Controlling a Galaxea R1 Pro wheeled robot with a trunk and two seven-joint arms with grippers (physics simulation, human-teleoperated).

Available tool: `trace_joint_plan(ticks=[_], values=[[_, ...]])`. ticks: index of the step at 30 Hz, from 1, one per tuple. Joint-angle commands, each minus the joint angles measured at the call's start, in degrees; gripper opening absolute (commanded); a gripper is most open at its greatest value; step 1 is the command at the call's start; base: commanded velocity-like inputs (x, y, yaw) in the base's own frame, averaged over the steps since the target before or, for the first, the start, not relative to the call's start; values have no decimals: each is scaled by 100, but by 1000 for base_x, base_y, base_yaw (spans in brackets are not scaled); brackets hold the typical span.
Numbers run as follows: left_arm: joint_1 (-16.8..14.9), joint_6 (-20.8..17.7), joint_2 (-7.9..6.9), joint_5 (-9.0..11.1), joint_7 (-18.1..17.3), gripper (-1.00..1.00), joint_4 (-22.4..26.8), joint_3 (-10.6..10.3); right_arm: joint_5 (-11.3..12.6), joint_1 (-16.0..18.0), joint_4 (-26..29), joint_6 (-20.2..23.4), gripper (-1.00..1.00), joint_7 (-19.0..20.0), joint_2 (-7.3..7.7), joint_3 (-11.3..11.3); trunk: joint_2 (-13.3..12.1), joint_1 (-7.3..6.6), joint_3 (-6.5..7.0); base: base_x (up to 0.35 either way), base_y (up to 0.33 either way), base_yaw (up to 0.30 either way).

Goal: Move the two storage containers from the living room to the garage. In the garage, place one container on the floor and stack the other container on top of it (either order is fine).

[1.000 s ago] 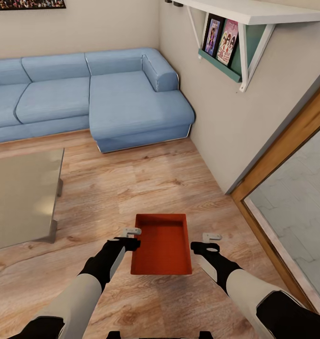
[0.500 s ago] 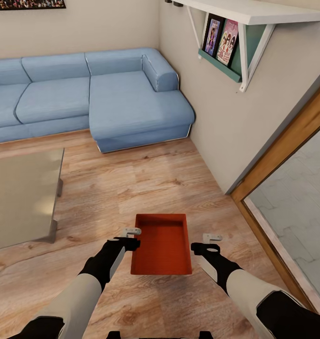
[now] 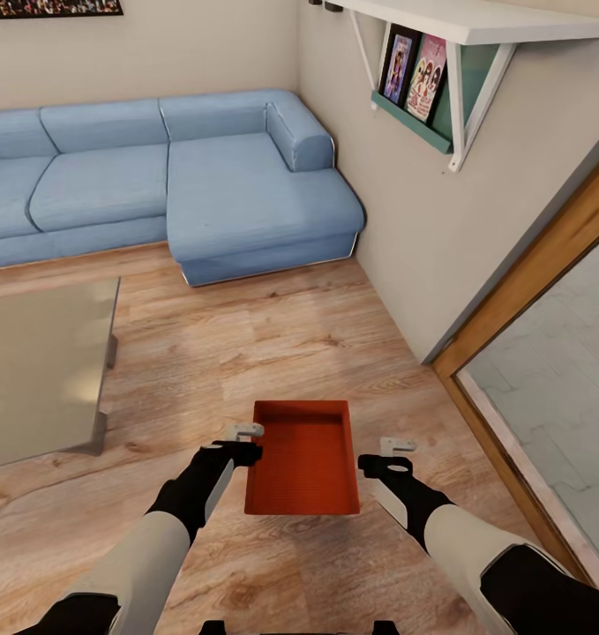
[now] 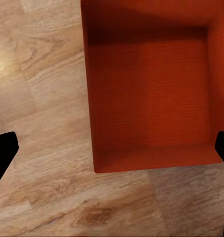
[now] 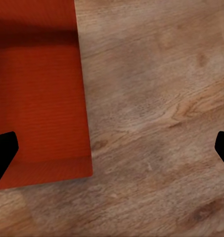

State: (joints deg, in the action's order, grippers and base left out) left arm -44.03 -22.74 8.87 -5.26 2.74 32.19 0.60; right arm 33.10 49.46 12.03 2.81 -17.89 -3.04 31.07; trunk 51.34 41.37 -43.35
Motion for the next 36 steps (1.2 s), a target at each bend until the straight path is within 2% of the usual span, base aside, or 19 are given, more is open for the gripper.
trace_joint_plan(ticks=[1, 36], values=[[-2, -34, 6, -54, -1, 100, 35, 4, 30, 3, 10, 28, 100, -39, 4, 49, 45, 23, -23, 0, 0, 0], [-3, -37, 1, -45, -10, 100, 51, 15, 34, 3, 10, 35, 100, -39, -12, 54, 1449, 792, -651, 0, 0, 0]])
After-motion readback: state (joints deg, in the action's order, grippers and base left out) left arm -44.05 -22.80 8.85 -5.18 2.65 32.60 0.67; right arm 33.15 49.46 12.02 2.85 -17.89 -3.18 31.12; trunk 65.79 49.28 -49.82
